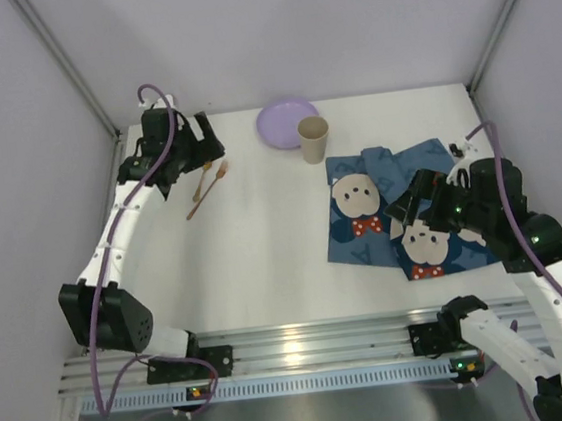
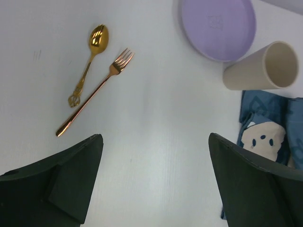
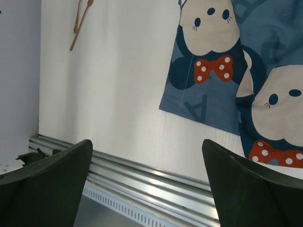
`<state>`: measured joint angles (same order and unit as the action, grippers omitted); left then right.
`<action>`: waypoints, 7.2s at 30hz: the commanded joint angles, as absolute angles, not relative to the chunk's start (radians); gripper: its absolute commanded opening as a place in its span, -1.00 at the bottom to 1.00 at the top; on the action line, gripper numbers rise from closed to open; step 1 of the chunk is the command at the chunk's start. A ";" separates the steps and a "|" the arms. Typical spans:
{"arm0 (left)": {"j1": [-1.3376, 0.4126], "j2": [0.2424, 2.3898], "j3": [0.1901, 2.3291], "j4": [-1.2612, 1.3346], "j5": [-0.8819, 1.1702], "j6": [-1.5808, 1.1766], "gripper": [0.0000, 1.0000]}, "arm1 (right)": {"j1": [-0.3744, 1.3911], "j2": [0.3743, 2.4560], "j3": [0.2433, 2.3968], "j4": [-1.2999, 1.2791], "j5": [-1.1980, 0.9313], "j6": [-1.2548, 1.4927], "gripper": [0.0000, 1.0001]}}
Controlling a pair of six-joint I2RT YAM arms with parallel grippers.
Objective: Set the dinner table for one person
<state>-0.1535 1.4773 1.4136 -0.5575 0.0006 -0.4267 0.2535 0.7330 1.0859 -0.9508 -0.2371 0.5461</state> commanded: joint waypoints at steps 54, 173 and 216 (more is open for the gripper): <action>-0.773 1.771 1.310 -0.759 -0.139 -0.658 -1.00 | 0.267 0.913 0.862 -0.962 -0.084 0.442 0.99; -0.029 2.494 2.046 -0.782 -0.196 -0.310 -1.00 | 0.164 1.302 0.923 -1.003 0.041 0.512 0.02; -1.069 2.325 2.062 -0.680 -0.161 -1.230 -0.98 | 0.132 0.924 1.258 -1.374 0.135 0.558 0.20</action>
<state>-1.0779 2.3085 2.0232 -0.7082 -0.1886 -1.1259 0.1444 0.9443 1.2739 -1.2953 0.1040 0.5808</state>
